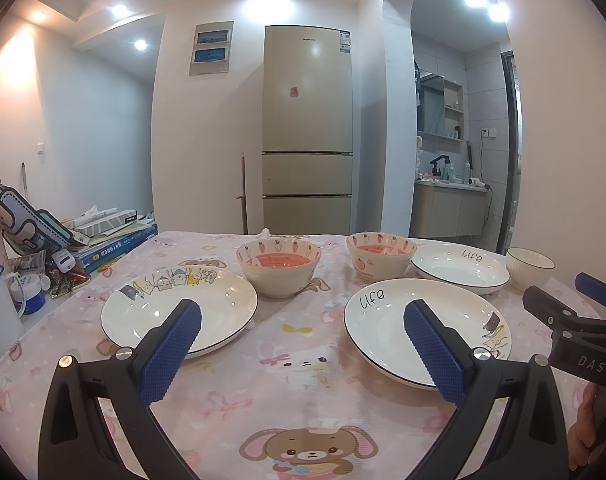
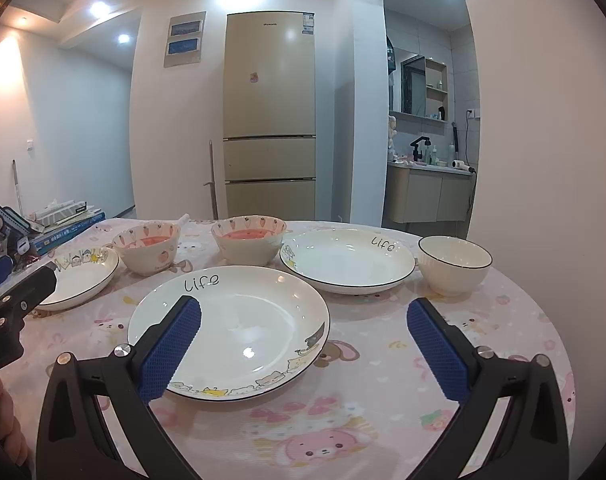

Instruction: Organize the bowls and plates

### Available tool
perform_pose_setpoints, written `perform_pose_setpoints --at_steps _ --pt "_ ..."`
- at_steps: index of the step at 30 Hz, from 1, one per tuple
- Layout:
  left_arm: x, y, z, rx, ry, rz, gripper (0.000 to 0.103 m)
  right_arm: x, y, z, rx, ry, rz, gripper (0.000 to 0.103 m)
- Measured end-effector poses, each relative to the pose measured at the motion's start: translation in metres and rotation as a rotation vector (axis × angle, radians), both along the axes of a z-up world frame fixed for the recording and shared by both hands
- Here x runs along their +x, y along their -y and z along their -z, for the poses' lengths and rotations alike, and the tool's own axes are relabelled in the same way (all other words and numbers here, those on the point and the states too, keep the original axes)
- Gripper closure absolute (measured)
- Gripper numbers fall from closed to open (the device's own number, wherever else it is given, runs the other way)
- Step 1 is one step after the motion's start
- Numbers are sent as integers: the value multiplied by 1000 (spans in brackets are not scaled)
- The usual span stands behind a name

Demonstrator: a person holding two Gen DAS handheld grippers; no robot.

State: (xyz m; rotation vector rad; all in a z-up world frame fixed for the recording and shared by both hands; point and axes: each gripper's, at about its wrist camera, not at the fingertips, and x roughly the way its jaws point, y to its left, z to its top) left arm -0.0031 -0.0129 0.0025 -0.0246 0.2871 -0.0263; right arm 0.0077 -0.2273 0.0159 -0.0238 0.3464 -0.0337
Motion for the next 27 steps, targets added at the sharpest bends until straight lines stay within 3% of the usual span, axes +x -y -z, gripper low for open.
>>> perform_pose_setpoints --at_steps 27 --pt "1 -4 1 1 0 1 0 -2 -3 0 -5 3 -6 0"
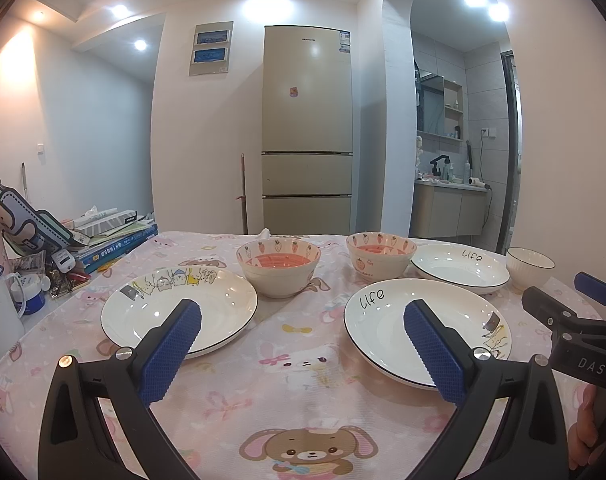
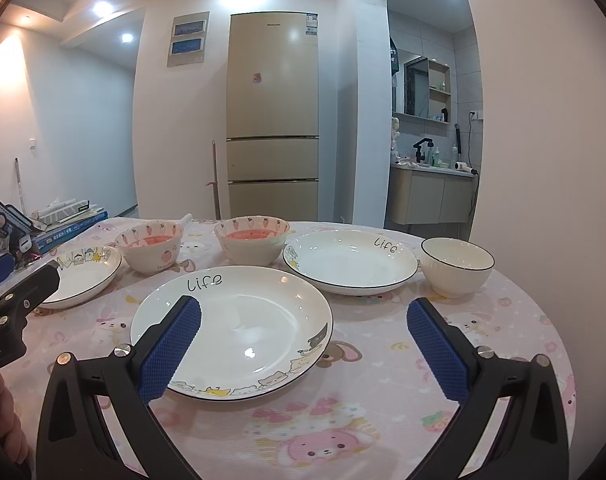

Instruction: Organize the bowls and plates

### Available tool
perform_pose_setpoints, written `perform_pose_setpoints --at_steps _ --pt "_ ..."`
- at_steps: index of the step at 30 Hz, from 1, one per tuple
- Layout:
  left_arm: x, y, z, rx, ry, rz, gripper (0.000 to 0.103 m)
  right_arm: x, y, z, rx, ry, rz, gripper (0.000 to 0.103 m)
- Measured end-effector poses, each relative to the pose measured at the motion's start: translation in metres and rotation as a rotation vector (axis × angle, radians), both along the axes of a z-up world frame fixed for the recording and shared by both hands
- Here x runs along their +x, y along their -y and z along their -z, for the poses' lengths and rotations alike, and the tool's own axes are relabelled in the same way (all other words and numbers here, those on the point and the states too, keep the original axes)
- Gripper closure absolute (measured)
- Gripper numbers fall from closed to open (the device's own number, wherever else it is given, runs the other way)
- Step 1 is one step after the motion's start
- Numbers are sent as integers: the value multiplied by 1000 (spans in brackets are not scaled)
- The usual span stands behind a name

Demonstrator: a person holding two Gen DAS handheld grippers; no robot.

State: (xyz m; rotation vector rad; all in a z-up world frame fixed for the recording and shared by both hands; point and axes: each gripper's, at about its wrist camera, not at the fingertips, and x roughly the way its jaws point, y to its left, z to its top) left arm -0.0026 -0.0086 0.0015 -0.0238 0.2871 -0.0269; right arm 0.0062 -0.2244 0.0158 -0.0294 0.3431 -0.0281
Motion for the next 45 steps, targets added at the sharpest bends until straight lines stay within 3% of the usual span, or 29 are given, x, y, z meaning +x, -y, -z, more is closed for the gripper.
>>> perform_pose_setpoints --at_steps 45 --pt "0 0 0 -1 -2 0 0 2 -2 -1 2 -12 -14 0"
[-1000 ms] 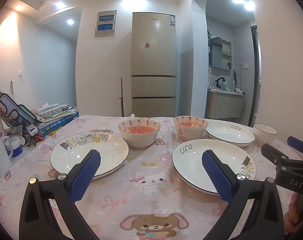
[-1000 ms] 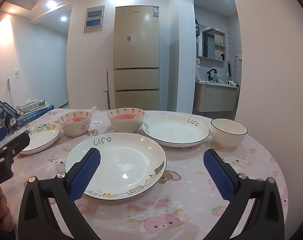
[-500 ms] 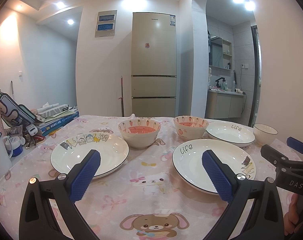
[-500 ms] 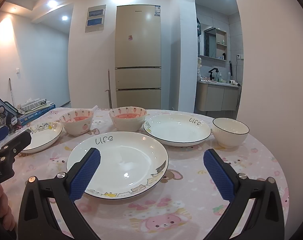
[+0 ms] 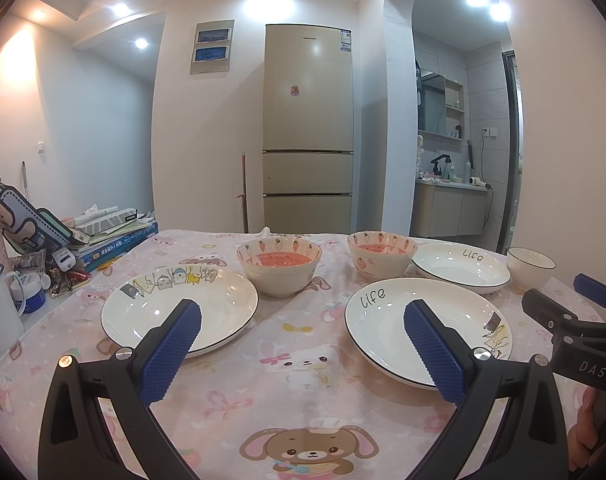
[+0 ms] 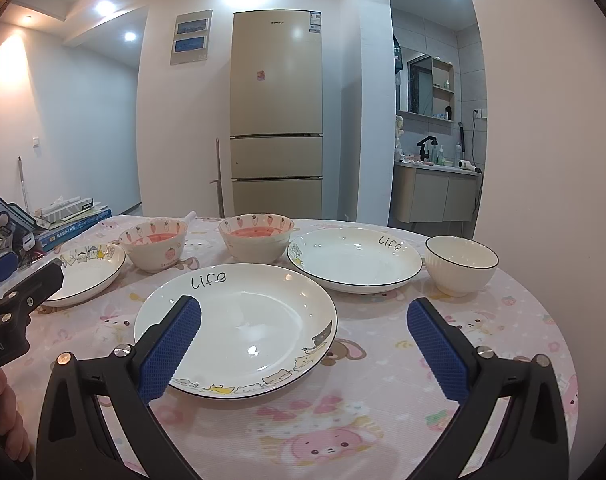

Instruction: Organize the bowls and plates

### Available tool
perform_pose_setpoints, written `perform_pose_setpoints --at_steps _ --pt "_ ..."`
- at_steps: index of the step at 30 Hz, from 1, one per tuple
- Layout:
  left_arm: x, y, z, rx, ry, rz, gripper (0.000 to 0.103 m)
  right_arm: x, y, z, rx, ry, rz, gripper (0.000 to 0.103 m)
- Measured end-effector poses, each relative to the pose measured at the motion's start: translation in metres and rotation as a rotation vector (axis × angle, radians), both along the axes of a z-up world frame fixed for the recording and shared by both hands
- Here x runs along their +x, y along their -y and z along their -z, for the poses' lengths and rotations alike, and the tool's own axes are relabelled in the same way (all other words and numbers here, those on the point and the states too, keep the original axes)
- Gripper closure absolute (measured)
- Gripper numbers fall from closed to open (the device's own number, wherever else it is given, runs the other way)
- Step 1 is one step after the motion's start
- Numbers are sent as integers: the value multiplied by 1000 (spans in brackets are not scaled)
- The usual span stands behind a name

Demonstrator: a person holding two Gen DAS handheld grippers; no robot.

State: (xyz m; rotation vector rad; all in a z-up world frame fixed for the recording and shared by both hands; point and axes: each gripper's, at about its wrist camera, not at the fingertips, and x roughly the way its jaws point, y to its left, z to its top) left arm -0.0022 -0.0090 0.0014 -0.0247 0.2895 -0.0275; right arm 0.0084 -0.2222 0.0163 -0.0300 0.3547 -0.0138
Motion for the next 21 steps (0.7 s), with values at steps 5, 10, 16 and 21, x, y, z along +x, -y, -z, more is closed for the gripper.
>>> perform_pose_setpoints --at_steps 5,10,16,21 --pt "0 0 0 0 0 0 0 0 0 0 0 1 0 0" --pt "0 0 0 0 1 -1 0 0 0 0 0 1 0 0" --pt "-2 -7 4 28 1 -77 0 0 1 -1 2 4 3 0" --pt "-16 -19 -12 -2 -43 -150 0 -10 1 -9 4 61 15 0"
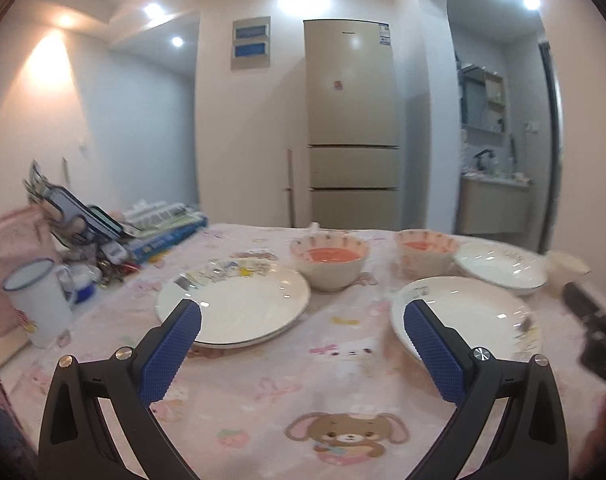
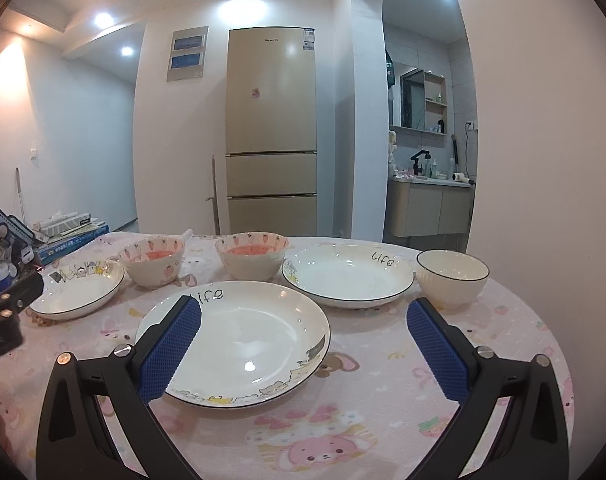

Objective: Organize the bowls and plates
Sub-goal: 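Move the left tool to the cartoon-rim plate's rim while the right tool grips its opposite rim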

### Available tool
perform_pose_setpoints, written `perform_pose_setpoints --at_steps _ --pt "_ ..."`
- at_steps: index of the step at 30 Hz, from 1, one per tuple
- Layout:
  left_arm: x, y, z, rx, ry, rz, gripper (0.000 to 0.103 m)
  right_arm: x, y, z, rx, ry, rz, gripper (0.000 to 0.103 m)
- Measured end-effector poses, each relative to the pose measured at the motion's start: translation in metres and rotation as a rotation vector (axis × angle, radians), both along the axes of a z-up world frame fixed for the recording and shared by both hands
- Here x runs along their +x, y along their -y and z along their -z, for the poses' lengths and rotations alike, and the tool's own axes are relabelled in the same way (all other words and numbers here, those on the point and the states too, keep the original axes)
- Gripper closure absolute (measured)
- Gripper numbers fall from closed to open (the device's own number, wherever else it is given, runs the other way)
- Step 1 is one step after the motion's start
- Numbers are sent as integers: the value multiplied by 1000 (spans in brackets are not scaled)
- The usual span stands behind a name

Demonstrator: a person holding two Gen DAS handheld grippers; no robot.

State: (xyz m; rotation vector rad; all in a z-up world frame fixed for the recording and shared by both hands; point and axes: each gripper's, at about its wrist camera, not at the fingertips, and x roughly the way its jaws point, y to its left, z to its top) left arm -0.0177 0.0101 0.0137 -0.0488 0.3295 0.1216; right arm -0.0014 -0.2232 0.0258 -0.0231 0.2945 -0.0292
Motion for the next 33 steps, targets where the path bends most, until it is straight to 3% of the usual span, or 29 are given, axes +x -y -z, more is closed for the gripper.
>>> perform_pose_setpoints --at_steps 3,6,9,15,18,21,26,29,33 --pt "-8 -12 -13 -9 10 -16 0 0 -4 -13 2 -29 -59 0" --pt "-16 -14 -24 66 25 -62 0 -11 -12 -29 -33 2 -65 0" --pt "-16 -14 -32 146 -11 -148 0 -25 -26 -45 -108 53 -80 0" --pt "-26 -29 -42 97 1 -85 0 -32 -56 -65 -199 98 -93 0" --pt "-31 -32 -44 119 59 -70 0 -30 -65 -70 -158 100 -123 0" --pt "-29 -36 -49 159 60 -109 0 -21 -68 -77 -55 104 -228 0" --pt "-16 -69 -63 64 47 -41 0 9 -82 -93 -27 66 -242 0" --pt "-1 -89 -76 54 52 -53 0 34 -100 -105 -53 -1 -250 0" --pt "33 -111 -81 61 -1 -50 0 69 -122 -110 -4 -101 -328 0"
